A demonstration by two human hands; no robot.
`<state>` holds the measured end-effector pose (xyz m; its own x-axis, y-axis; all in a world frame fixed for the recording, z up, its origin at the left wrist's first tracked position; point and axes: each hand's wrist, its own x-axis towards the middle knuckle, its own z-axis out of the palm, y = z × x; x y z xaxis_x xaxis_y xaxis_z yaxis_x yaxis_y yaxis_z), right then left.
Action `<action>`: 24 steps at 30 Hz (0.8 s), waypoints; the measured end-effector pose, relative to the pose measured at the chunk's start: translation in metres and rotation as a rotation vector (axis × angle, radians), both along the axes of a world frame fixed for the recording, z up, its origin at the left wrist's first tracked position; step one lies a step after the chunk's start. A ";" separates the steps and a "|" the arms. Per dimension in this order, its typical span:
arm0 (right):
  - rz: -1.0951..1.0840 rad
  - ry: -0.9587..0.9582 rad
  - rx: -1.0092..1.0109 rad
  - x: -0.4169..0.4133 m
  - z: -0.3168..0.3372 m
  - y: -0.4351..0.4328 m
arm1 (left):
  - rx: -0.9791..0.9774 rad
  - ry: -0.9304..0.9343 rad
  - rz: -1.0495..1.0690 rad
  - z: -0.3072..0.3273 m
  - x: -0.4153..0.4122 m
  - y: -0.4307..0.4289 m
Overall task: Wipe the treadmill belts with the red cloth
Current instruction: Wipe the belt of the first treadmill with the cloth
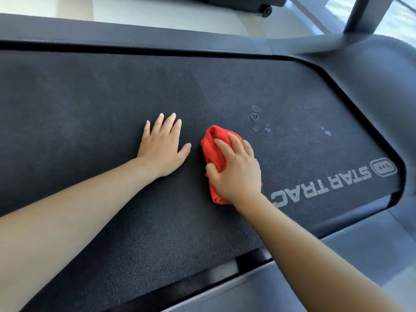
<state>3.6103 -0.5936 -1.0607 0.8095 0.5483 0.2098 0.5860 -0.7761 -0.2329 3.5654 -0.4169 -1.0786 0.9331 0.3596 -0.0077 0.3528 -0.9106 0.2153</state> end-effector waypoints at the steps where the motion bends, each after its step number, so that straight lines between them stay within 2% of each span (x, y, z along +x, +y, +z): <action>1: -0.011 0.016 -0.003 0.010 0.002 0.006 | -0.004 0.000 -0.004 0.000 -0.001 0.000; 8: -0.016 0.031 0.012 0.036 -0.001 0.016 | 0.001 0.026 0.007 0.001 0.014 0.006; 16: 0.042 0.041 0.033 0.111 -0.002 0.051 | -0.004 0.029 0.105 0.001 0.088 0.023; 24: 0.167 0.052 0.022 0.187 -0.003 0.102 | -0.023 -0.084 0.389 -0.003 0.146 0.054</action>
<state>3.7972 -0.4917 -1.0638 0.7179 0.6715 0.1836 0.6928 -0.6636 -0.2822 3.7115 -0.3626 -1.0817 0.7249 0.6870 0.0505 0.6507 -0.7070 0.2770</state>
